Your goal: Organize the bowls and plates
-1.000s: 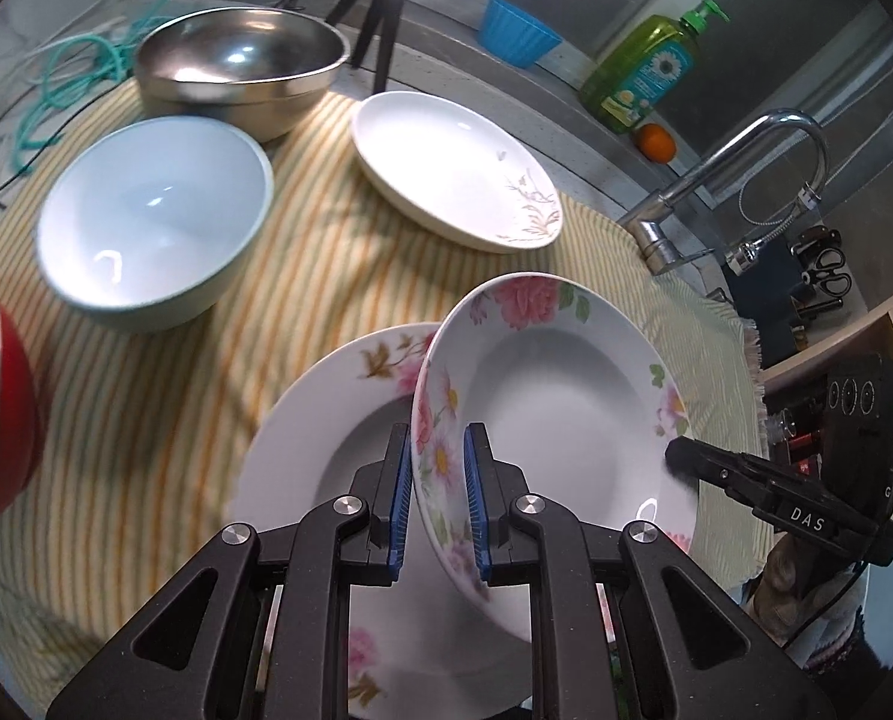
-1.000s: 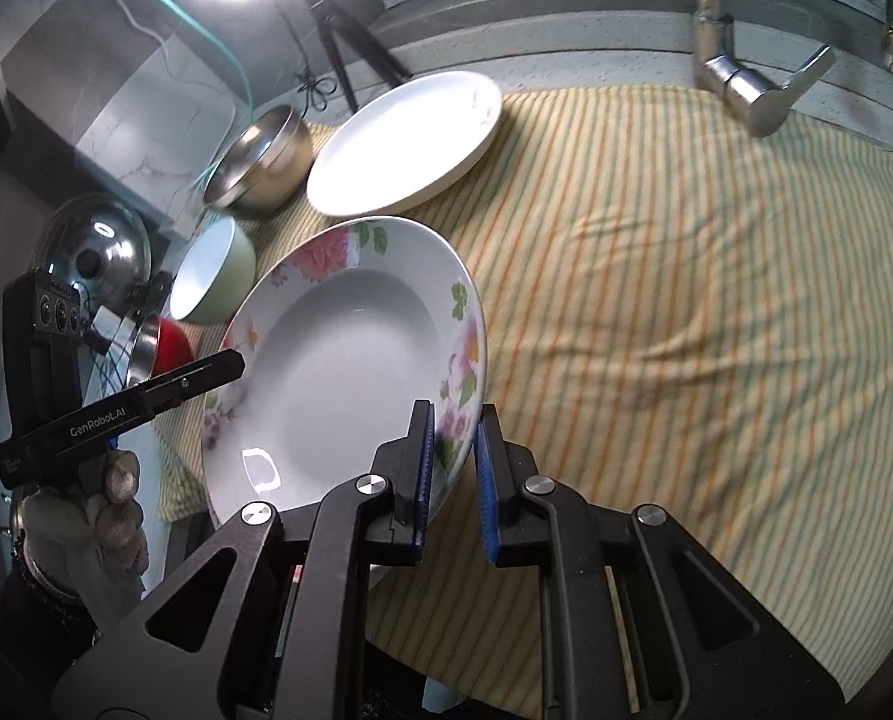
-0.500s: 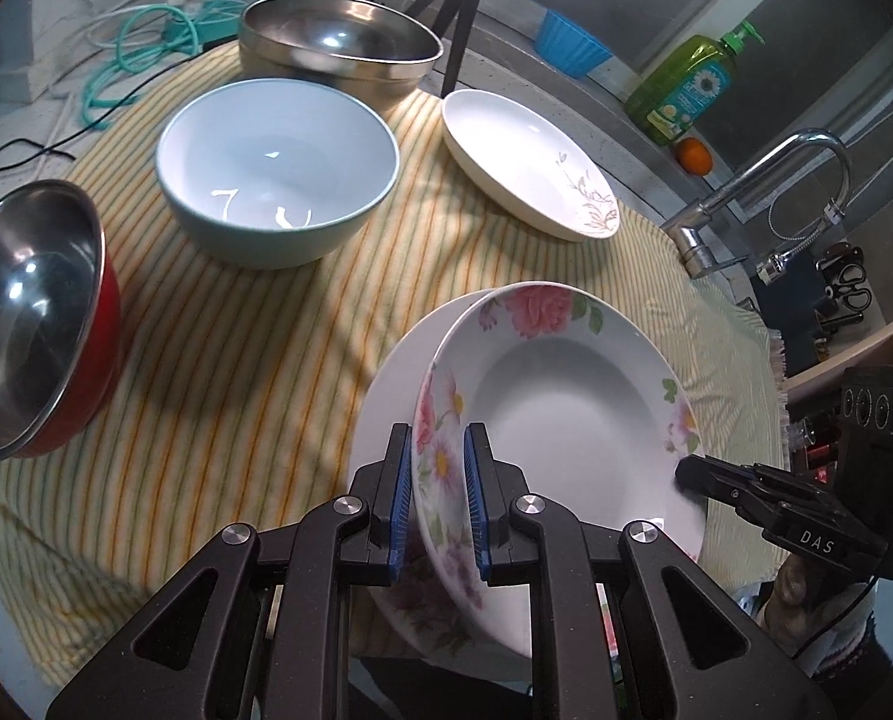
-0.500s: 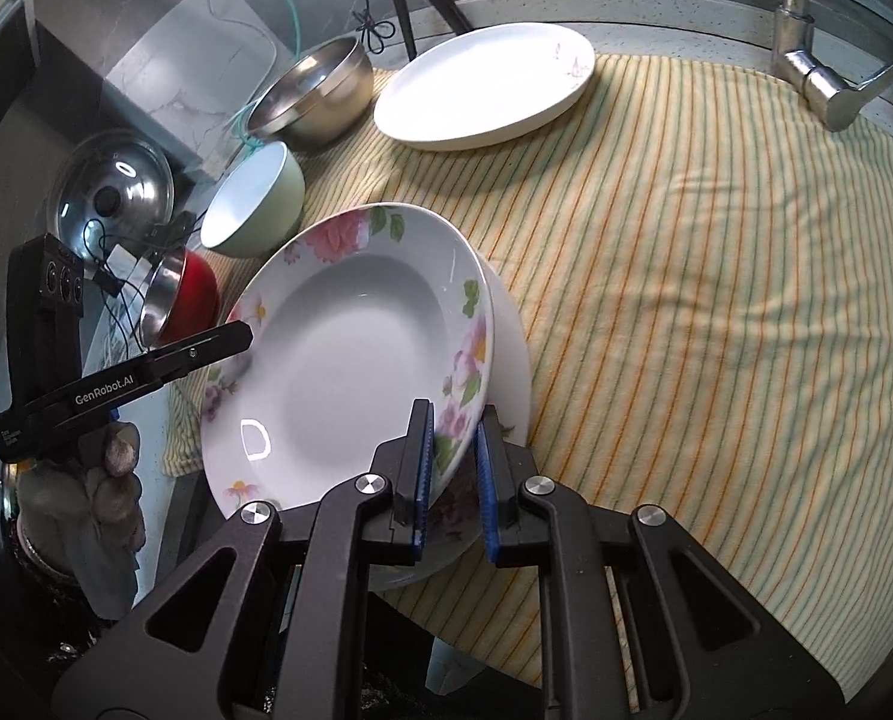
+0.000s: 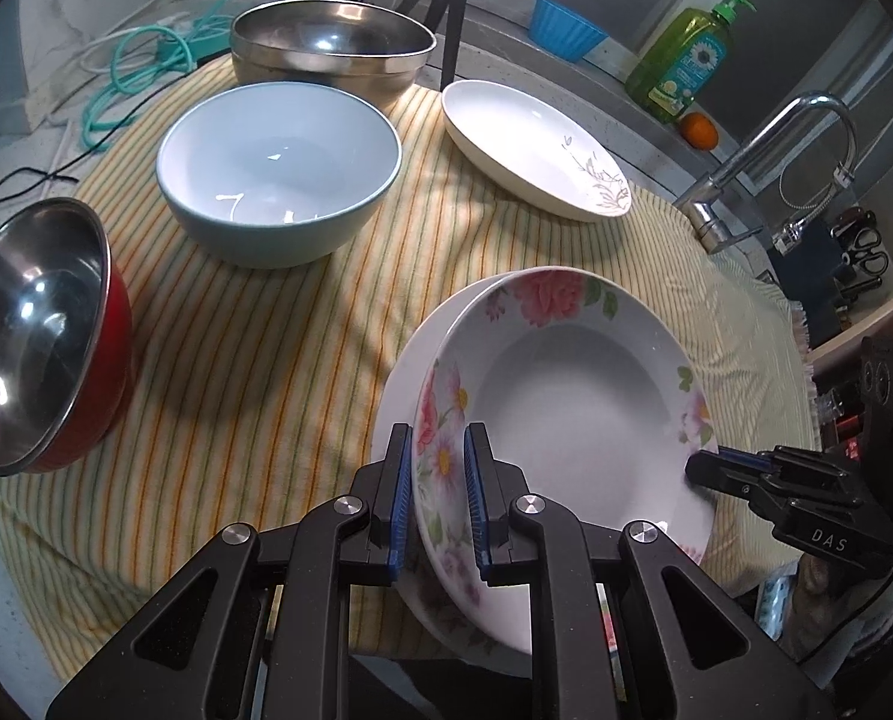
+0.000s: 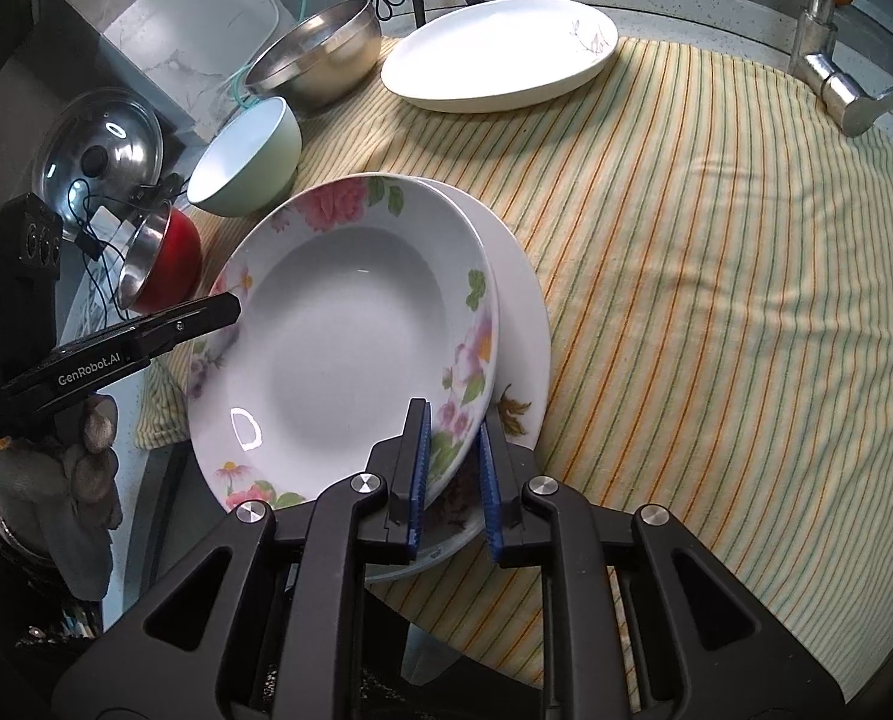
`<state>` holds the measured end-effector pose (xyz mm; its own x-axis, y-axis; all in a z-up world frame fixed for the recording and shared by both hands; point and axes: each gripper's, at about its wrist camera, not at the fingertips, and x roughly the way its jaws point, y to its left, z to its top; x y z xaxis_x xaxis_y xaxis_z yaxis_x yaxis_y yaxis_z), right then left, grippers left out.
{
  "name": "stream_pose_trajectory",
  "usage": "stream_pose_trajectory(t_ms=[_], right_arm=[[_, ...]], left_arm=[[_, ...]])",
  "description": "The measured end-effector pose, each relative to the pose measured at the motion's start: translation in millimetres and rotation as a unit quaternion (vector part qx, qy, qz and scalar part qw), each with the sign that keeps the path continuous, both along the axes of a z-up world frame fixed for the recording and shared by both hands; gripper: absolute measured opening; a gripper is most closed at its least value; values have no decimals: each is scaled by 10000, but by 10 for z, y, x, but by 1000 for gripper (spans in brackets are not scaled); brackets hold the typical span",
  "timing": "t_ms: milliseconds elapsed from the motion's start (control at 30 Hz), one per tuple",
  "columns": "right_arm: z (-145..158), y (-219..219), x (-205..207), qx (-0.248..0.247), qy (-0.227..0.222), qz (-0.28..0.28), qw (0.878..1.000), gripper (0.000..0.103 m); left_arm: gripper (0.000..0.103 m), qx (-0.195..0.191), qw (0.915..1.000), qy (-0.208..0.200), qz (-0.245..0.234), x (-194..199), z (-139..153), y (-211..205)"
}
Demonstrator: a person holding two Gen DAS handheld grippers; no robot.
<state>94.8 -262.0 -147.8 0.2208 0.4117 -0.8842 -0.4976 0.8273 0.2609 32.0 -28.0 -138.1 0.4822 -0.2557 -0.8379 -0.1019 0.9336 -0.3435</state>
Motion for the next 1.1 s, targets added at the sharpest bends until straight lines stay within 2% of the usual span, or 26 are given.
stream_pose_trajectory(t_ms=[333, 533, 667, 733, 900, 1100], right_arm=[[13, 72, -31, -304, -207, 107, 9993, 21], [18, 91, -49, -385, -262, 178, 9988, 24], [22, 103, -68, -442, -314, 193, 9983, 24], [24, 99, -71, -417, -297, 196, 9985, 28], [85, 73, -63, -320, -381, 156, 9986, 40], [264, -50, 65, 10, -474, 24, 9989, 42]], left_arm=[[15, 569, 9982, 2, -207, 1, 33, -109], [15, 637, 9977, 3, -246, 3, 30, -129], [16, 584, 9981, 15, -218, 4, 33, -125], [19, 589, 9980, 21, -233, 6, 41, -118], [19, 528, 9984, -50, -175, 11, 107, -55], [19, 169, 9994, -288, 7, 80, 264, 41]])
